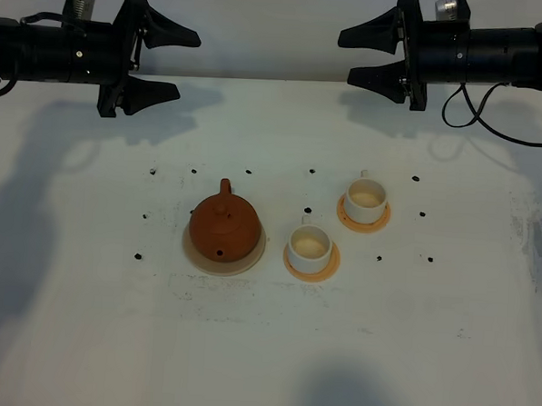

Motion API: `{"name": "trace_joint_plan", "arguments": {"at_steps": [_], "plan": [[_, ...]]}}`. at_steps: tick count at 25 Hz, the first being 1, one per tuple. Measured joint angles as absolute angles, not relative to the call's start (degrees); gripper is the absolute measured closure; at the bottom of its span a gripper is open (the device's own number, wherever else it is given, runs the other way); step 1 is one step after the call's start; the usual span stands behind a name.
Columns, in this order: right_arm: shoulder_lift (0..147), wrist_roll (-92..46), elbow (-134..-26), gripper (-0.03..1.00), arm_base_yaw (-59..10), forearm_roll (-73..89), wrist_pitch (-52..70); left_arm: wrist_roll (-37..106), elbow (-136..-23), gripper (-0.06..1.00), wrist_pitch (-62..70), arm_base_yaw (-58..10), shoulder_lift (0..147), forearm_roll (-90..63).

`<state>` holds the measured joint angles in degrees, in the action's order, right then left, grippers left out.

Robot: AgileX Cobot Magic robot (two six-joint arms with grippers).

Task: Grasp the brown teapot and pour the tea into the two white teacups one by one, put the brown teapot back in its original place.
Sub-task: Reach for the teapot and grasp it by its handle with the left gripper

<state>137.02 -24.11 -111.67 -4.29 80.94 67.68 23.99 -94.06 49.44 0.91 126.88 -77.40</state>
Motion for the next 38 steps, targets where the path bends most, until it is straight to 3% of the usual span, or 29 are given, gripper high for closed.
{"name": "trace_joint_plan", "arguments": {"at_steps": [20,31,38], "plan": [[137.02,-24.11,-111.67,0.39,-4.29,80.94,67.68,24.26,-94.06,0.20,47.58,0.91,126.88,-77.46],[137.02,-24.11,-111.67,0.39,-4.29,82.57,65.07,40.38,-94.28,0.20,39.41,0.91,125.92,-77.56],[137.02,-27.10,-111.67,0.39,-4.29,82.91,64.92,45.27,-101.89,0.20,40.19,0.91,125.02,-77.47]]}}
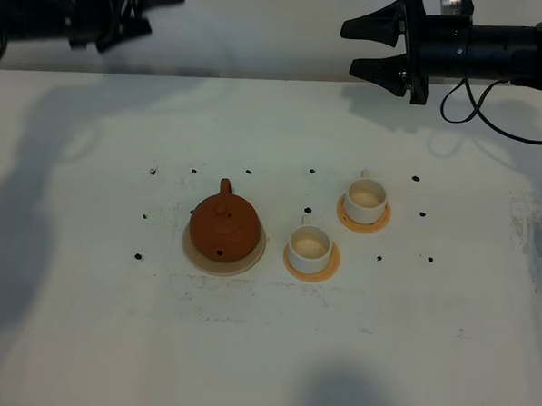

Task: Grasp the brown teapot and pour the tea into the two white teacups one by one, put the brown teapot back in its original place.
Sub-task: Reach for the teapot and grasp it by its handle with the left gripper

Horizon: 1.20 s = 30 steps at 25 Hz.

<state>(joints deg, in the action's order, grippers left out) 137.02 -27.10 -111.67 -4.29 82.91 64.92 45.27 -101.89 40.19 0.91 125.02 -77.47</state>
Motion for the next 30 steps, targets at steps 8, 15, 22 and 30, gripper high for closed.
{"name": "trace_joint_plan", "arguments": {"at_steps": [8,15,22,30], "plan": [[137.04,-35.96,-117.09,0.39,-3.31,78.39,68.89,47.78,-111.98,0.20,53.52,0.91,123.52,-72.24],[135.31,-31.37,-132.95,0.43,-3.27,58.17,69.23,39.52,-113.47,0.20,56.47,0.91,119.29,-56.50],[134.61,-24.29,-133.95,0.45,-3.11,46.46,69.65,27.95,-113.47,0.20,56.75,0.91,112.81,-28.14],[123.73,-21.77,-133.95,0.52,-3.16,27.02,69.93,23.47,-113.47,0.20,58.87,0.91,106.19,-15.95]]}}
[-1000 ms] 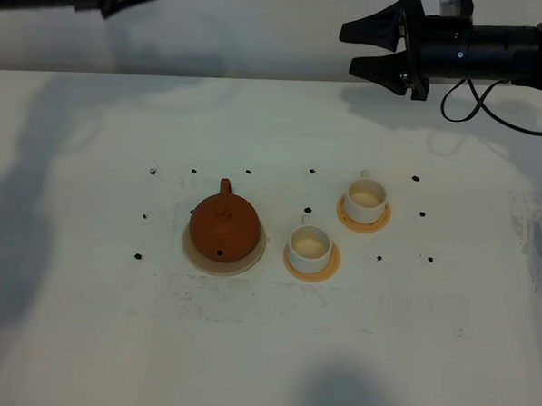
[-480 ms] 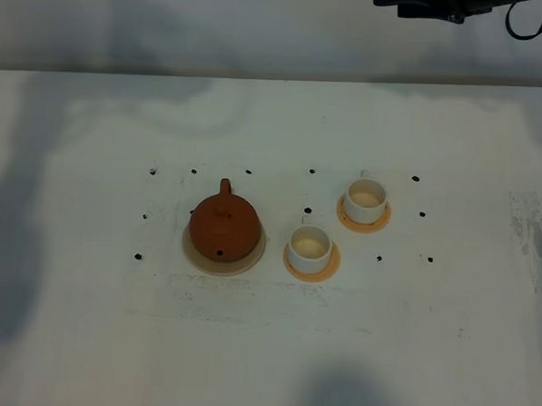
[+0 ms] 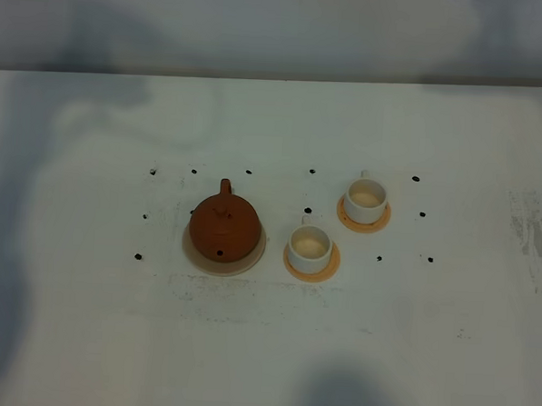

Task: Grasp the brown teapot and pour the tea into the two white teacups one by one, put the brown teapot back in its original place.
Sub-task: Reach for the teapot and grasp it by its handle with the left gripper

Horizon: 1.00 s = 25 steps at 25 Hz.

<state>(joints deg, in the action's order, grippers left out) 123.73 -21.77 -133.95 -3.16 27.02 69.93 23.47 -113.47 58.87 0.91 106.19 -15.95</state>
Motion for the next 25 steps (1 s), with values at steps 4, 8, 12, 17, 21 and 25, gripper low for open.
{"name": "trace_joint_plan", "arguments": {"at_steps": [4,8,12,17,21,25], "plan": [[117.32,-20.04,-133.81,0.52,-3.16,22.34,69.93,23.09,-113.47,0.20,61.14,0.89,104.71,-15.05],[110.71,-19.81,-130.79,0.52,-3.16,20.56,70.07,22.97,-113.47,0.20,61.44,0.70,103.84,-14.62],[104.09,-18.94,-126.67,0.52,-3.16,14.93,70.12,22.58,-113.47,0.20,61.66,-0.57,102.98,-11.29],[95.81,-17.18,-120.44,0.52,-3.16,9.05,70.12,21.73,-113.47,0.20,61.66,-2.72,102.62,-7.26],[89.03,-16.77,-114.88,0.52,-3.16,8.58,70.12,21.30,-113.47,0.20,62.19,-4.62,103.34,-6.04],[82.67,-16.77,-108.18,0.52,-3.16,8.58,69.62,20.56,-109.59,0.20,60.69,-5.38,104.40,-5.92]]}}
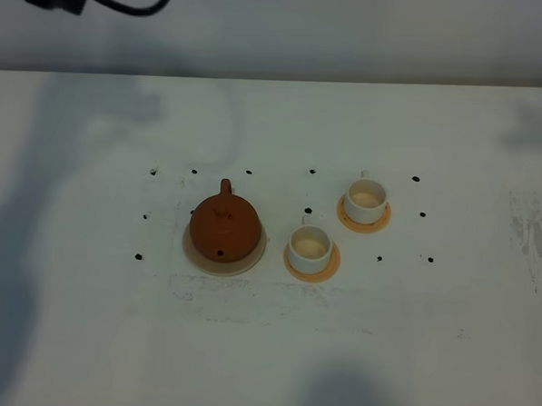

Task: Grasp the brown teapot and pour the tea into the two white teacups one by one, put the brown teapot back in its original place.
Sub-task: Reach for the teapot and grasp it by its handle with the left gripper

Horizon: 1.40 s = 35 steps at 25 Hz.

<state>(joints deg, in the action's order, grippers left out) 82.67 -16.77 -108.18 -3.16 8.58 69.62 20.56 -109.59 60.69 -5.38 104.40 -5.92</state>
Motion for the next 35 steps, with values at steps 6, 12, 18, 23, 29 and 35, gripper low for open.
{"name": "trace_joint_plan", "arguments": {"at_steps": [6,12,18,23,29,35], "plan": [[74.17,-16.77,-98.63,0.52,-3.16,8.52,67.64,19.22,-102.34,0.20,55.70,-5.38,104.84,-3.56],[65.53,-16.62,-91.43,0.52,-3.16,8.52,65.39,17.72,-98.99,0.20,53.05,-5.38,104.91,-3.21],[55.66,-15.65,-83.31,0.52,-3.16,8.52,65.32,17.08,-98.99,0.20,52.52,-5.38,104.91,-3.08],[46.09,-15.28,-74.22,0.52,-3.16,8.52,66.03,16.67,-98.99,0.20,52.08,-5.38,105.96,-3.08],[34.83,-14.58,-65.08,0.58,-3.16,8.52,68.96,15.17,-98.99,0.20,51.01,-5.67,108.92,-3.08],[24.77,-13.77,-53.79,0.63,-3.16,8.40,69.82,14.89,-98.99,0.20,49.06,-8.94,109.62,-2.97]]}}
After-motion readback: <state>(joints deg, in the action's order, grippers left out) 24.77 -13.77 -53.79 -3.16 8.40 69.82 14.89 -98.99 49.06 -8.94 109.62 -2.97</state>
